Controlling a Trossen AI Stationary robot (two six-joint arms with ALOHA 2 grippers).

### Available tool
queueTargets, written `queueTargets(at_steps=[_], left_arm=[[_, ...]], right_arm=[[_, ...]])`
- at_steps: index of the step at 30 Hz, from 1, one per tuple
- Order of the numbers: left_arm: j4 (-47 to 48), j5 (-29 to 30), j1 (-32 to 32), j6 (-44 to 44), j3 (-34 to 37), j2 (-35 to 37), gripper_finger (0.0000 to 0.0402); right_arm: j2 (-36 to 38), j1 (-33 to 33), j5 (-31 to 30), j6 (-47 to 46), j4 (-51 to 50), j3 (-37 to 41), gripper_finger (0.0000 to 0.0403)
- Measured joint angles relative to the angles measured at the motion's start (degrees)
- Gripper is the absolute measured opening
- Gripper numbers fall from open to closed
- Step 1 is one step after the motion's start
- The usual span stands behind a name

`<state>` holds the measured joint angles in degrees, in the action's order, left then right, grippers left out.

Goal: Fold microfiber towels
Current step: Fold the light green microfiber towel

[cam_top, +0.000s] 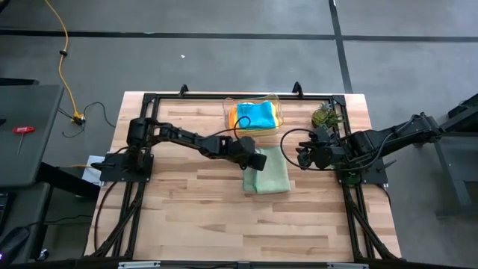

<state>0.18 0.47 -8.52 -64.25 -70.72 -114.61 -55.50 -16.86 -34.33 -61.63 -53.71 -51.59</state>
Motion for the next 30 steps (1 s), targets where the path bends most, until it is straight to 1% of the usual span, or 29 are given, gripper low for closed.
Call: queueTargets(at_steps=[5, 9, 13, 20, 22, 24, 30], left_arm=[[0.73, -2.21, -1.07, 3.33, 0.0, 2.65, 0.0002], [4.27, -2.47, -1.52, 6.53, 0.0, 4.06, 0.0002], [6.1, -2.88, -2.12, 7.74, 0.0, 4.11, 0.0001], [6.62, -6.29, -3.16, 9.62, 0.0, 4.11, 0.0001], [8.11, -7.32, -3.58, 10.11, 0.04, 4.79, 0.0001], [8.07, -7.54, -3.78, 11.12, -0.07, 5.31, 0.0001], [12.43, -7.18, -4.1, 14.72, 0.07, 7.0, 0.0]], right_arm=[[0.0, -0.01, 0.0, 0.09, -0.22, 0.0, 0.0188], [0.01, -0.01, 0.0, 0.12, -0.46, -0.02, 0.0188], [0.0, -0.01, 0.0, -0.01, -0.46, -0.02, 0.0188], [0.0, -0.02, 0.0, -0.46, -0.48, -0.02, 0.0188], [0.0, 0.0, 0.0, -0.46, -0.49, -0.02, 0.0188], [0.0, -0.02, 0.0, -0.46, -0.52, -0.02, 0.0188], [-0.08, 0.0, -0.6, -0.74, -0.94, -0.03, 0.0188]])
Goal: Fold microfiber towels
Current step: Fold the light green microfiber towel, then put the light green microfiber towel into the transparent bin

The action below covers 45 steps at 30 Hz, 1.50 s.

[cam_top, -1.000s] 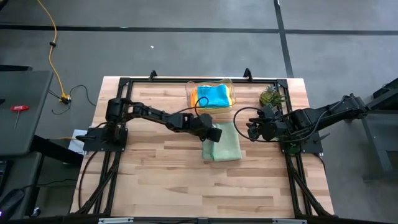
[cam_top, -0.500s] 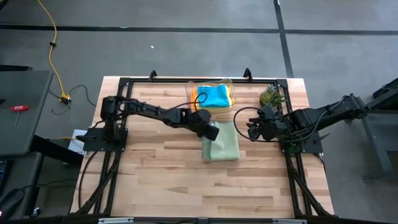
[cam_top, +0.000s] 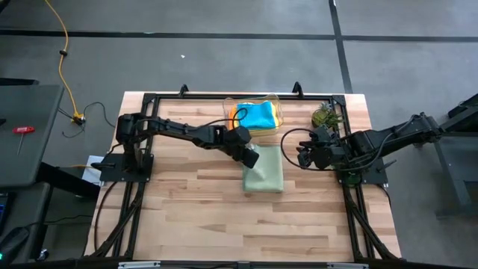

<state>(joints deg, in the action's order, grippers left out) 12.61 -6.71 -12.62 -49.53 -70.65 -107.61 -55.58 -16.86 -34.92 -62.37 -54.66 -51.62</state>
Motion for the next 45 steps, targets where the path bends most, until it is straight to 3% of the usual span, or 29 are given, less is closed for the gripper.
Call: queueTargets(at_steps=[19, 29, 33, 40, 45], left_arm=[[1.95, 4.83, 1.92, 0.24, -0.05, 0.13, 0.0028], [1.81, 6.01, 1.46, 1.78, -0.05, 0.12, 0.0099], [2.76, 3.6, -0.28, 5.87, -0.05, 0.1, 0.0131], [6.96, -7.22, -4.66, 14.69, -0.02, 1.74, 0.0165], [6.85, -4.96, -5.65, 22.25, 0.15, 10.31, 0.0163]], right_arm=[[-1.85, 0.01, -0.65, -0.64, -0.37, -0.04, 0.0188], [-1.85, 0.02, 0.0, -0.61, -0.37, -0.04, 0.0188], [-1.85, 0.02, 0.78, -0.61, -0.37, -0.04, 0.0188], [-1.85, 0.02, 0.88, -0.35, -0.35, -0.04, 0.0188], [-1.85, 0.02, 0.93, -1.78, 0.05, 0.01, 0.0188]])
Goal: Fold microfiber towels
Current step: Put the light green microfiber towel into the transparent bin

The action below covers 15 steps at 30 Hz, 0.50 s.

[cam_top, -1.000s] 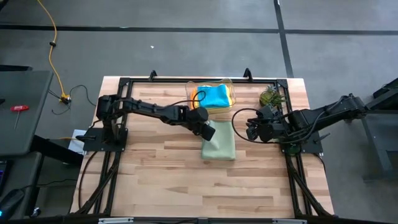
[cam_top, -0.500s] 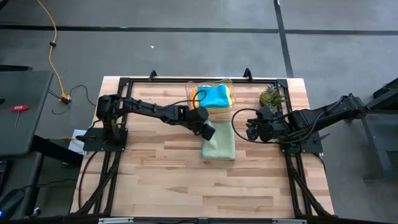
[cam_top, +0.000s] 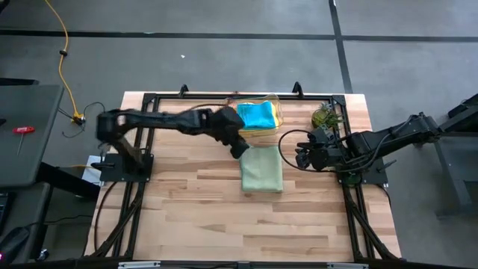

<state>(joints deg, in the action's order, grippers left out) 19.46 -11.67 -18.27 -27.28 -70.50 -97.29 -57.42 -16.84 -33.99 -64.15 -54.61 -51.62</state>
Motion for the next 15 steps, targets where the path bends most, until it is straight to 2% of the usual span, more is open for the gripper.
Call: queueTargets(at_steps=[5, 10, 15], left_arm=[[-13.57, 7.67, 2.39, 5.55, 7.1, 14.35, 0.0161], [-33.78, 11.98, 6.42, 5.11, 22.45, 29.88, 0.0161], [-48.95, 20.42, 13.25, 1.54, 37.6, 43.52, 0.0161]], right_arm=[[0.02, 0.0, 0.58, -0.34, 2.17, 0.0, 0.0188], [0.02, -0.02, 1.31, 0.34, 5.95, 0.0, 0.0188], [0.02, -0.02, 1.47, 7.38, 13.4, 0.0, 0.0188]])
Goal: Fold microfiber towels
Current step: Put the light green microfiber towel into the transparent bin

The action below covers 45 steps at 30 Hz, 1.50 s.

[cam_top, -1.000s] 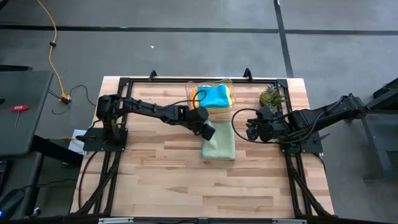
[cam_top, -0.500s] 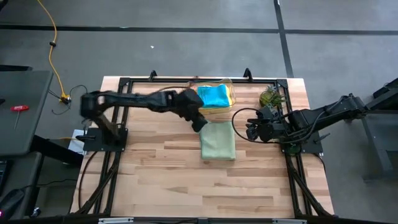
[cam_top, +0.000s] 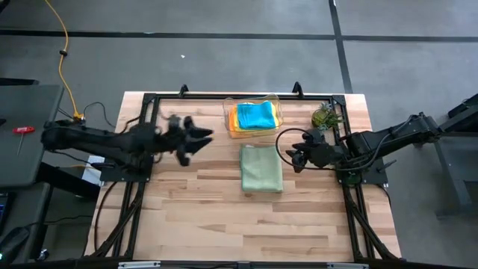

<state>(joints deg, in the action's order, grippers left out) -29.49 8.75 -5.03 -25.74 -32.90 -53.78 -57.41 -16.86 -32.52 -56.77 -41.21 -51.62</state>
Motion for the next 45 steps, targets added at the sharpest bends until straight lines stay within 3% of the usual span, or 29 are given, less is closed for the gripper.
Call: queueTargets(at_steps=[5, 10, 12, 14, 16, 21, 30, 39, 45], left_arm=[[-1.57, 8.37, 6.95, 2.36, 6.89, 10.74, 0.0161], [-1.23, 9.76, 9.28, 10.09, 7.57, 16.64, 0.0161], [-1.19, 9.66, 9.32, 11.65, 7.57, 18.19, 0.0161], [-1.26, 9.65, 9.32, 12.37, 7.57, 19.22, 0.0161], [-1.26, 9.64, 9.32, 12.44, 7.57, 19.94, 0.0161], [-1.19, 9.58, 9.32, 12.44, 7.57, 20.12, 0.0161], [1.67, 9.92, 9.32, 10.93, 7.57, 20.06, 0.0163], [1.87, 10.25, 9.29, 10.94, 7.57, 20.06, 0.0174], [2.86, 11.66, 9.28, 10.93, 7.57, 20.04, 0.0175]], right_arm=[[0.0, 0.07, -0.57, 5.71, 6.23, 0.0, 0.0188], [0.0, 0.39, -1.44, 3.25, 6.79, 0.0, 0.0188], [0.0, 1.4, 1.98, 0.77, 7.94, 0.0, 0.0188], [-0.4, 3.55, 9.08, -1.44, 8.02, -0.02, 0.0188], [-2.14, 5.68, 15.34, -3.09, 7.12, -0.07, 0.0188], [-9.78, 9.97, 20.25, -8.71, 1.74, -0.07, 0.0188], [-24.22, 13.11, 22.17, -7.39, 2.71, -0.07, 0.0206], [-29.16, 13.63, 22.72, -10.27, 2.96, -0.04, 0.0292], [-32.49, 15.9, 23.83, -17.85, 2.92, -0.04, 0.0301]])
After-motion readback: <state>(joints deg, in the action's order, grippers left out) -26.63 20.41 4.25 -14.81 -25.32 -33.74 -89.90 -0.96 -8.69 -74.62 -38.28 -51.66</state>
